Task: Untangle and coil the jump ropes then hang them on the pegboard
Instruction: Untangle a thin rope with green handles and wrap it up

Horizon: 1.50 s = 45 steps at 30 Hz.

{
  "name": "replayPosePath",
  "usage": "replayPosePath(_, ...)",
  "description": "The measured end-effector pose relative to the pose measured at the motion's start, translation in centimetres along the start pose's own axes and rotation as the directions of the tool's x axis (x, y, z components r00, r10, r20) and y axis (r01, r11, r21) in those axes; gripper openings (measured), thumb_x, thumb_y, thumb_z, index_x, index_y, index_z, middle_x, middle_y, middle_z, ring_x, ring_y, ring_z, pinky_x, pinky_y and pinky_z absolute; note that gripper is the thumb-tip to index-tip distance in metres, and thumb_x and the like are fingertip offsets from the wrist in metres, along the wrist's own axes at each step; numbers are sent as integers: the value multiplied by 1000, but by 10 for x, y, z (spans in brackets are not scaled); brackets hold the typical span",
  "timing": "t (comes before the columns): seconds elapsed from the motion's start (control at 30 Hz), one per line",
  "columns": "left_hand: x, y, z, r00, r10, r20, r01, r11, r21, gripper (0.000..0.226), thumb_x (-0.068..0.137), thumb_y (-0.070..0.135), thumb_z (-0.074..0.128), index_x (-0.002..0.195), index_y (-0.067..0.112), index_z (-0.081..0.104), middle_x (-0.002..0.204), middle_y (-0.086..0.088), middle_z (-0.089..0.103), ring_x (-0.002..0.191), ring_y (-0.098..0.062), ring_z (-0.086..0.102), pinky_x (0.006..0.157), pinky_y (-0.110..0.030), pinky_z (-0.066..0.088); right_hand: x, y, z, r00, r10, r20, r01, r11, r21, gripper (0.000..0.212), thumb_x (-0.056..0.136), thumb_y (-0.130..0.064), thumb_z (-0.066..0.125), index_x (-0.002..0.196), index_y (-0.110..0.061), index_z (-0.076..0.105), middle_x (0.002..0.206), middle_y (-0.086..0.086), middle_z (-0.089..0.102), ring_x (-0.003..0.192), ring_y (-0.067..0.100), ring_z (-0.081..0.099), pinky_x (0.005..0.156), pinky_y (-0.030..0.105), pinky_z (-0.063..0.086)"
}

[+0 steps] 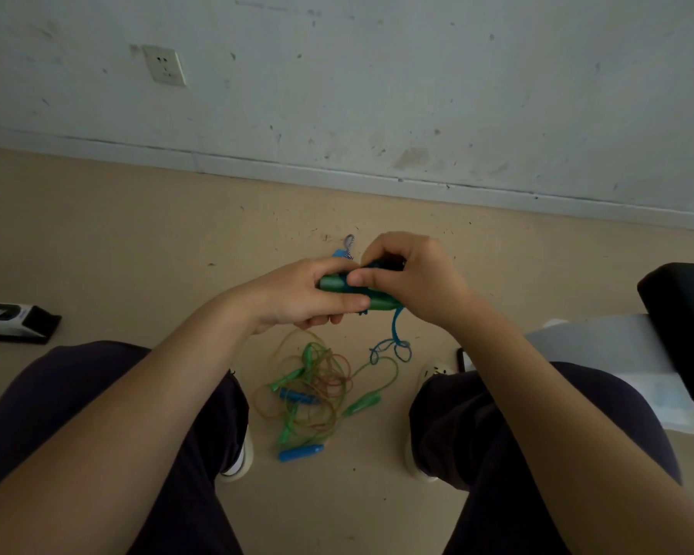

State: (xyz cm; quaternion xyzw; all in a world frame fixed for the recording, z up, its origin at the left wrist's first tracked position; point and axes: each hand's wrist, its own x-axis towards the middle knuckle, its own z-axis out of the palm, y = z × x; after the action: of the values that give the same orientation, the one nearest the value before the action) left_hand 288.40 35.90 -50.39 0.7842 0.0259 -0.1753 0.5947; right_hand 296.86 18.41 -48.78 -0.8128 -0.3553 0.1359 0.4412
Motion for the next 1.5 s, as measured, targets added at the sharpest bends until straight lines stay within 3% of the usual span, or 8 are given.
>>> replayPosePath(0.27, 0, 5, 5, 995, 71, -71, -65, 994, 88, 8, 95, 21, 68, 93, 28, 64, 58, 12, 62, 48, 2, 51, 47, -14, 38, -1, 6, 0, 1000, -9, -26, 10, 998, 60, 41, 76, -22, 83, 79, -15, 43, 68, -5, 43, 57, 3, 35, 54, 17, 33)
replayPosePath(0.53, -4, 7, 5, 987, 133, -85, -128, 990, 58, 13, 95, 14, 68, 96, 27, 63, 63, 17, 66, 52, 3, 55, 50, -13, 41, 1, 11, -1, 997, 64, 43, -71, 982, 174, 32, 78, -34, 81, 80, -13, 57, 69, -9, 56, 58, 6, 48, 54, 17, 39)
replayPosePath(0.67, -1, 1, 7, 971, 111, -212, -110, 994, 18, 23, 93, 20, 70, 114, 26, 64, 67, 14, 69, 56, 0, 58, 52, -17, 45, 1, 12, -2, 989, 111, 96, -134, 948, 288, 30, 83, -30, 77, 94, -7, 62, 89, 8, 65, 70, 17, 62, 63, 29, 53)
replayPosePath(0.8, 1, -2, 1, 945, 122, -302, -141, 989, -41, 49, 93, 27, 71, 137, 37, 54, 70, 6, 69, 61, -7, 61, 55, -21, 47, 1, 11, -4, 980, 128, 151, -183, 875, 447, 25, 85, -21, 75, 106, -10, 65, 84, 7, 67, 69, 23, 63, 66, 35, 55)
replayPosePath(0.97, 3, 0, 4, 914, 211, -347, -285, 942, -178, 35, 95, 14, 68, 125, 31, 63, 70, -5, 68, 58, -17, 61, 47, -23, 44, 2, 9, -4, 981, 120, 150, -188, 769, 611, 40, 79, -25, 73, 111, -4, 61, 79, 6, 64, 63, 21, 57, 57, 29, 45)
replayPosePath(1.17, 4, 6, -5, 904, 87, -418, -299, 827, -476, 30, 83, 23, 70, 106, 20, 51, 70, -11, 69, 53, -20, 62, 42, -23, 42, -2, 8, 11, 973, 149, 175, -220, 826, 518, 14, 99, -12, 55, 108, -4, 63, 69, 10, 58, 45, 10, 39, 44, 19, 31)
replayPosePath(1.33, 6, 4, -1, 906, 41, -421, -260, 838, -479, 14, 98, 16, 62, 106, 16, 51, 66, -8, 66, 49, -16, 55, 40, -21, 37, 1, 7, 15, 972, 211, 102, -234, 906, 354, 28, 104, -18, 46, 97, -1, 68, 52, -5, 48, 41, 1, 37, 43, 13, 31)
replayPosePath(1.5, 8, 1, -1, 903, 41, -427, -230, 888, -399, 12, 102, 20, 57, 95, 11, 63, 66, -3, 63, 51, -12, 52, 42, -20, 35, 2, 5, 23, 975, 207, 85, -220, 954, 202, 29, 103, -21, 49, 78, -18, 64, 48, -9, 49, 41, 1, 38, 46, 14, 33)
